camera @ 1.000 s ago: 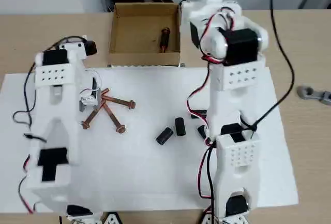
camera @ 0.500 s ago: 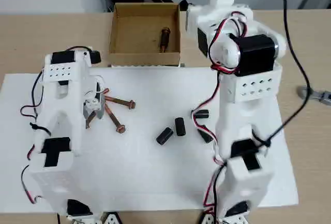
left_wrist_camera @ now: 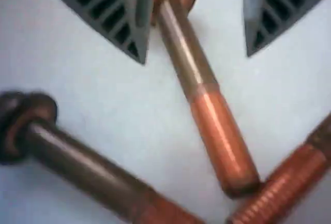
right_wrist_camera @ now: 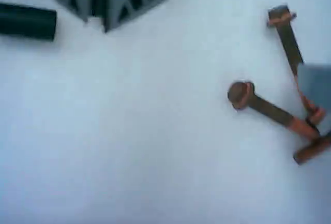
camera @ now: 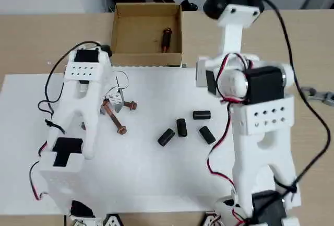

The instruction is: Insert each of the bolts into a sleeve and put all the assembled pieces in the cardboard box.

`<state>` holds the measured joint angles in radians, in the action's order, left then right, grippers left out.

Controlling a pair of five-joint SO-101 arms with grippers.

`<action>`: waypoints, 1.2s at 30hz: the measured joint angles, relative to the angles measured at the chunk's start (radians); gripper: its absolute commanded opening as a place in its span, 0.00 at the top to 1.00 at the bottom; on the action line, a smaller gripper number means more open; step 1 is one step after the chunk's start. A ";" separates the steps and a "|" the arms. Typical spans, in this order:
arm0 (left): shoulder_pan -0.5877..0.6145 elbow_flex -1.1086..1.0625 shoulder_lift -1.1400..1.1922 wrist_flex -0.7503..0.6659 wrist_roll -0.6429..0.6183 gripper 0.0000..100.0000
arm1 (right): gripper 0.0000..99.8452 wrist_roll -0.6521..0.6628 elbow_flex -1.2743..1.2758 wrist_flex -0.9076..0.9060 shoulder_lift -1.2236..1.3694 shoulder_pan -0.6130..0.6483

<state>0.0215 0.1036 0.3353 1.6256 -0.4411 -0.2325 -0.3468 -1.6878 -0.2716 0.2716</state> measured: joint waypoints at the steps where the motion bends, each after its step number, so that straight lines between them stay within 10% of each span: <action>1: 0.000 -0.005 0.000 -0.023 -0.017 0.88 | 1.00 -0.008 0.020 0.000 -0.014 0.000; 13: 0.000 -0.180 0.000 -0.184 -0.239 0.88 | 1.00 -0.060 0.098 0.000 -0.074 0.000; 36: -0.025 -0.327 -0.023 -0.347 -0.117 1.00 | 1.00 -0.086 0.098 0.000 -0.074 0.002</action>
<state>-0.0031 -0.2232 0.3122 1.2789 -0.5577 -0.3184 -0.2486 -1.6878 -0.3452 0.2731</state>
